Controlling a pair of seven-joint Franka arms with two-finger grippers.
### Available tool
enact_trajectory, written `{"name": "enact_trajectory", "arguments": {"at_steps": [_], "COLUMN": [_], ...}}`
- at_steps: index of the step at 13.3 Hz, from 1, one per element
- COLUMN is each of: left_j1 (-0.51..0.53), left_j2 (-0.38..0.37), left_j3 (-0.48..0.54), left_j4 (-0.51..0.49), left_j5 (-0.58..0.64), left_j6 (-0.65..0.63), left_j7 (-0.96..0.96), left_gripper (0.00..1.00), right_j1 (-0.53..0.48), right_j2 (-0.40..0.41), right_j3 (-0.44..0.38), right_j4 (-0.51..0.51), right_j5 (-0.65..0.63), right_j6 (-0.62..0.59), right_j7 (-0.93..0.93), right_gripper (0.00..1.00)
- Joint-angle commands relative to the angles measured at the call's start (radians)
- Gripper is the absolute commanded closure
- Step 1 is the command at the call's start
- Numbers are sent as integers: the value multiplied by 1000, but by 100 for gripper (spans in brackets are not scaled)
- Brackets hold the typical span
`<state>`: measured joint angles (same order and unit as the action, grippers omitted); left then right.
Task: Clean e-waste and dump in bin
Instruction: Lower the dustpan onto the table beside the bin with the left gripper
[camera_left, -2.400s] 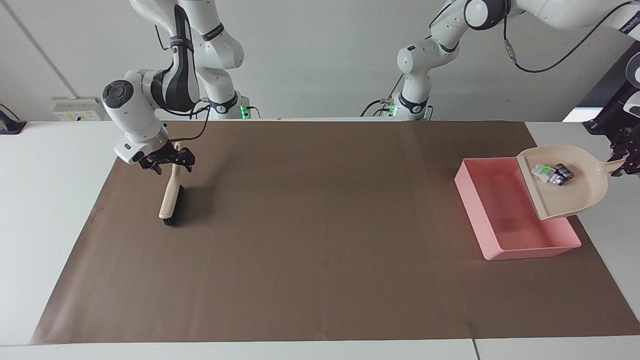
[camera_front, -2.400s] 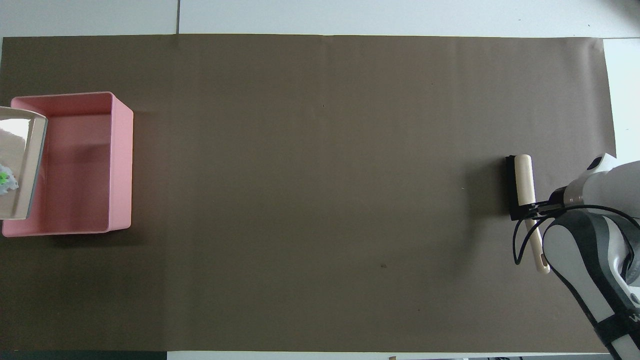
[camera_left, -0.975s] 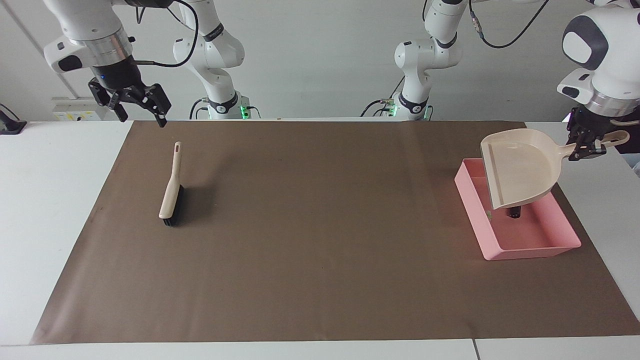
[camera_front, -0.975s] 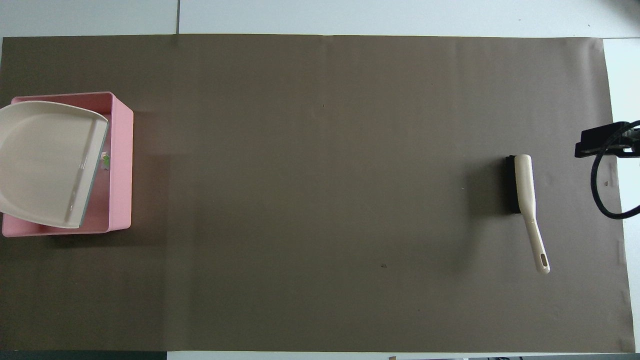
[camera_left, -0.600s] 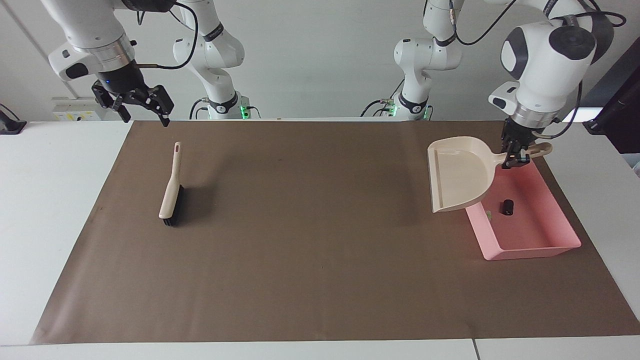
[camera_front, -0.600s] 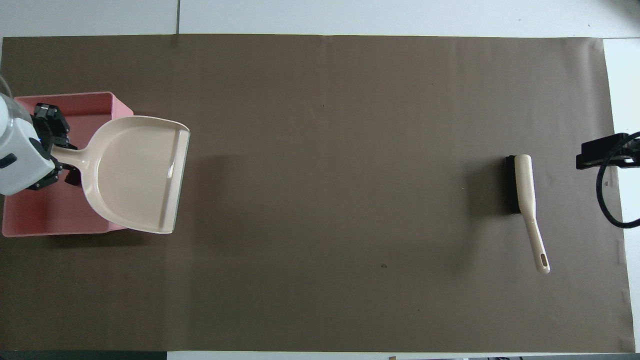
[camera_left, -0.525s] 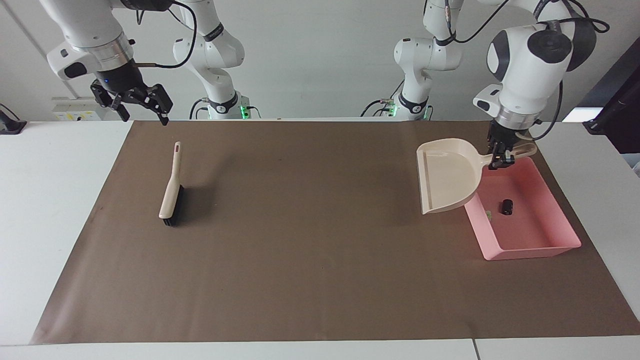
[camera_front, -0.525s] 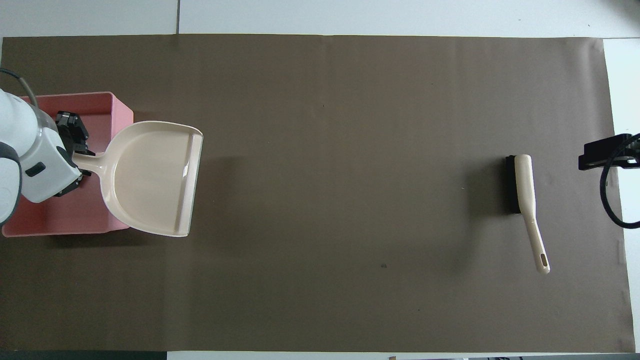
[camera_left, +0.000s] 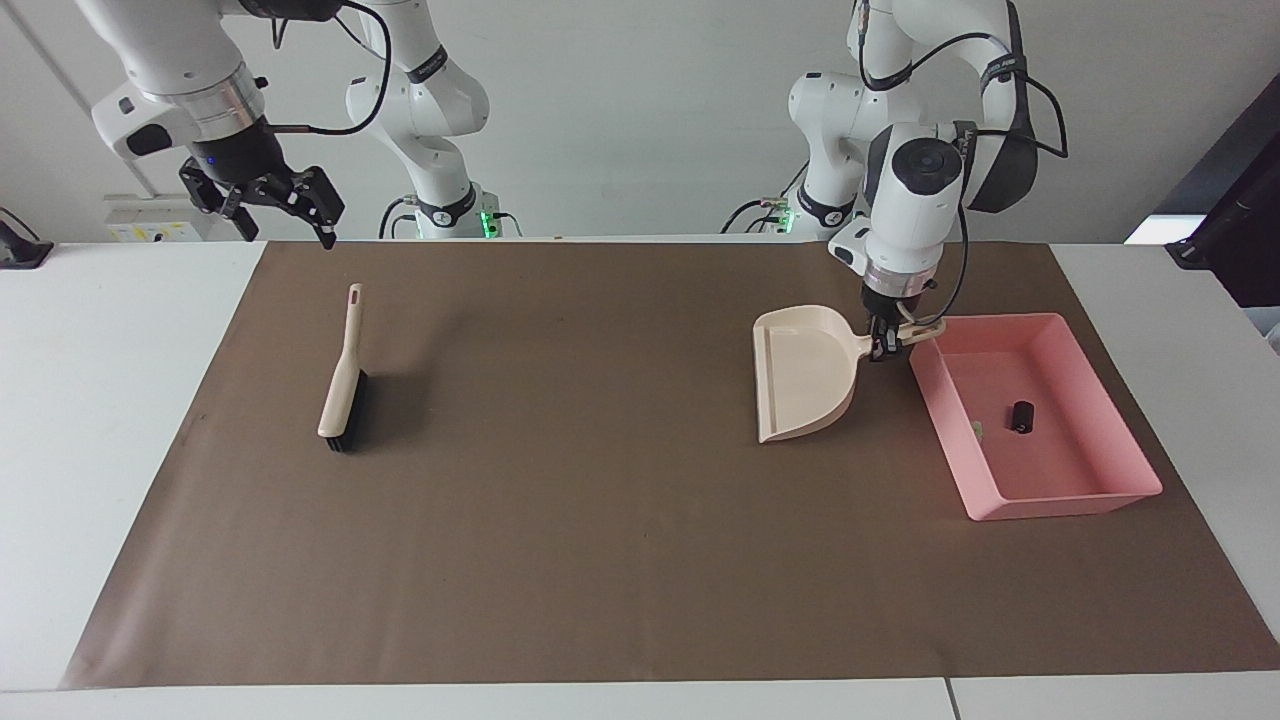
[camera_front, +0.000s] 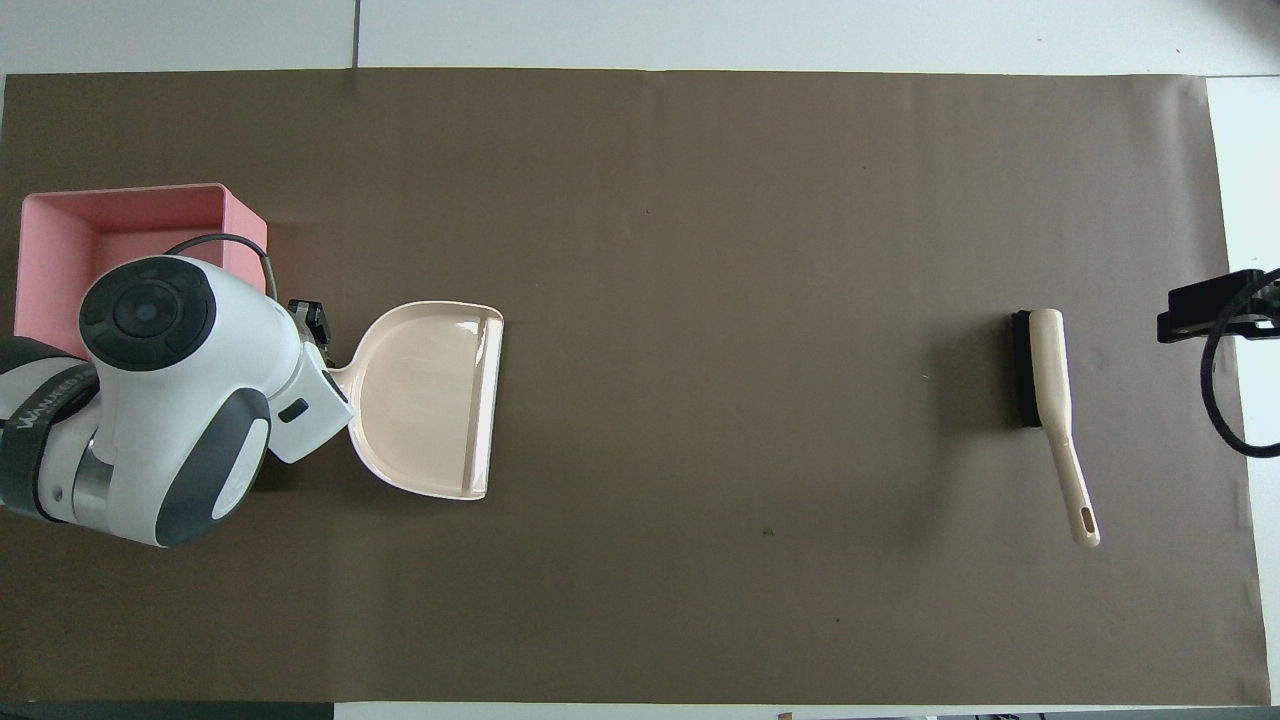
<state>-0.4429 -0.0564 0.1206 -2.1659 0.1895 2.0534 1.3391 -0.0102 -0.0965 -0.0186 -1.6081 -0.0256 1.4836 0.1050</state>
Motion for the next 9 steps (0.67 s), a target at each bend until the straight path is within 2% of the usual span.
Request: {"name": "enact_trajectory", "arguments": {"at_steps": [1,7,9], "left_j1": [-30,-77,-77], "left_j2": [23,56,63], "left_j3": [17,17,17], "left_j4": [-32,-80,-95], "left_j5": [-2,2,5], "left_j6": [68,157,165], "left_j7": [-49,-123,-126], "left_gripper": [100,100,100], "right_j1": [-10,-11,-17], "right_j2": [-3,6,42], "right_j3": [3,5,8], "right_j4": [-1,16,89], "right_j5": [10,3,13], "right_j6": [-13,-17,-73], "right_j7": [-22,-28,-21], "right_gripper": [0,0,0]}}
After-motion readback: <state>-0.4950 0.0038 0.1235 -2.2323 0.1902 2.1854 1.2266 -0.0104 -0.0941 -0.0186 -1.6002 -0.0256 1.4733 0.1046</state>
